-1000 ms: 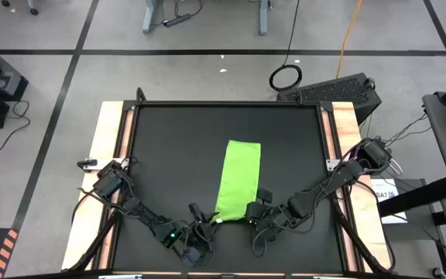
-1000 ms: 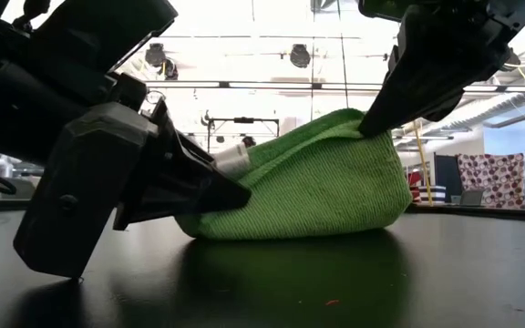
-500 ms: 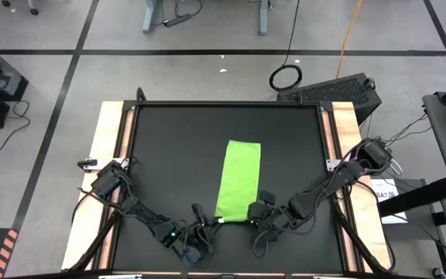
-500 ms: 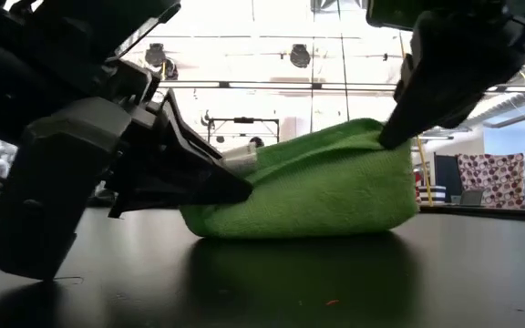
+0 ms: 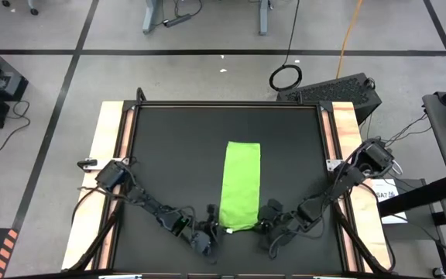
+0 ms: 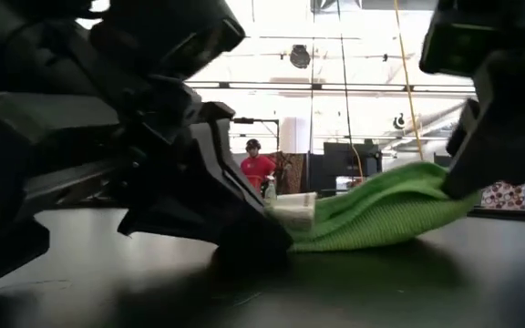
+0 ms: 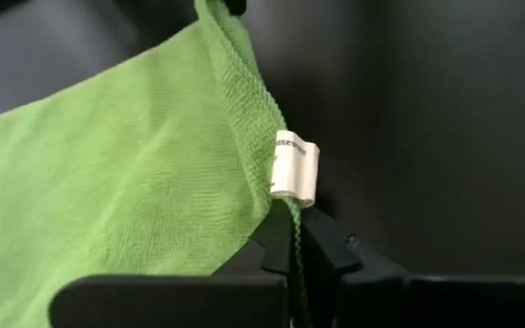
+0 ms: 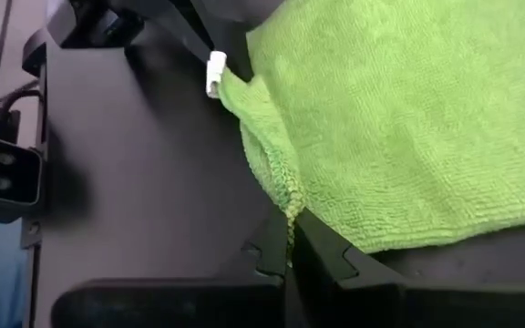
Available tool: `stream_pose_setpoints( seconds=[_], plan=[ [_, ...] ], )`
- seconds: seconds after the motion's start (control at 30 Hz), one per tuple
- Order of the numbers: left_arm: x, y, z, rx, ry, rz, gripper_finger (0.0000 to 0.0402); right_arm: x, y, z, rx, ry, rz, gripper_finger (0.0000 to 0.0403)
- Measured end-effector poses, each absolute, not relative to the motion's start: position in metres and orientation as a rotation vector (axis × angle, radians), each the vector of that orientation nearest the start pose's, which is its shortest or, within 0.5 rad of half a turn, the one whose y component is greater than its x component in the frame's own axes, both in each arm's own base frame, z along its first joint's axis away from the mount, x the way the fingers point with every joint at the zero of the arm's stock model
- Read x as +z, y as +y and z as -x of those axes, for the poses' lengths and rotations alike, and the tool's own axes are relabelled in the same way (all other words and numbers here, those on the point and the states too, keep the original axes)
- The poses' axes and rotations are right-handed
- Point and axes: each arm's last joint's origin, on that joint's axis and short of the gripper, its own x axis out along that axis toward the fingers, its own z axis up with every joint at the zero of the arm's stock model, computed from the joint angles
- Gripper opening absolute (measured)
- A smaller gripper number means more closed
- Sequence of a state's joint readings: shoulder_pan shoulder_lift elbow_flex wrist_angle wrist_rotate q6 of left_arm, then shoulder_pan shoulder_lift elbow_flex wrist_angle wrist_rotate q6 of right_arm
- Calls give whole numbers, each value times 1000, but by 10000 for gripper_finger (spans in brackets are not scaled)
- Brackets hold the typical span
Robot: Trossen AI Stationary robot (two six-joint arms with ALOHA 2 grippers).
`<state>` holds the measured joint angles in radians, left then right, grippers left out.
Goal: Roll towel into tight, uniform cylinder
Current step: Roll the green towel
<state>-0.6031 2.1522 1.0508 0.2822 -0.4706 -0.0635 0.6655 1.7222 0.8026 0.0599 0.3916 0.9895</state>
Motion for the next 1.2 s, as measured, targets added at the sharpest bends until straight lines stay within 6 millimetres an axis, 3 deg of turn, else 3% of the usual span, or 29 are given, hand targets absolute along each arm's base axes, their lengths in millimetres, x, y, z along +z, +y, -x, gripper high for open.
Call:
stream_pose_setpoints(
  seconds=[0.3, 0.47, 0.6, 0.9, 1.2],
  plan=[
    [82, -193, -342, -212, 753, -248, 8, 122, 191, -242, -59, 835, -527, 0],
    [88, -179, -349, -273, 784, -97, 8, 123, 194, -242, 30, 855, -485, 6],
    [88, -166, -356, -321, 834, 71, 7, 125, 198, -242, 123, 825, -376, 41],
    [89, -148, -364, -430, 908, 335, 7, 125, 211, -230, 228, 772, -96, 173],
    [91, -142, -368, -480, 908, 412, 8, 125, 221, -215, 187, 686, 207, 182]
  ],
)
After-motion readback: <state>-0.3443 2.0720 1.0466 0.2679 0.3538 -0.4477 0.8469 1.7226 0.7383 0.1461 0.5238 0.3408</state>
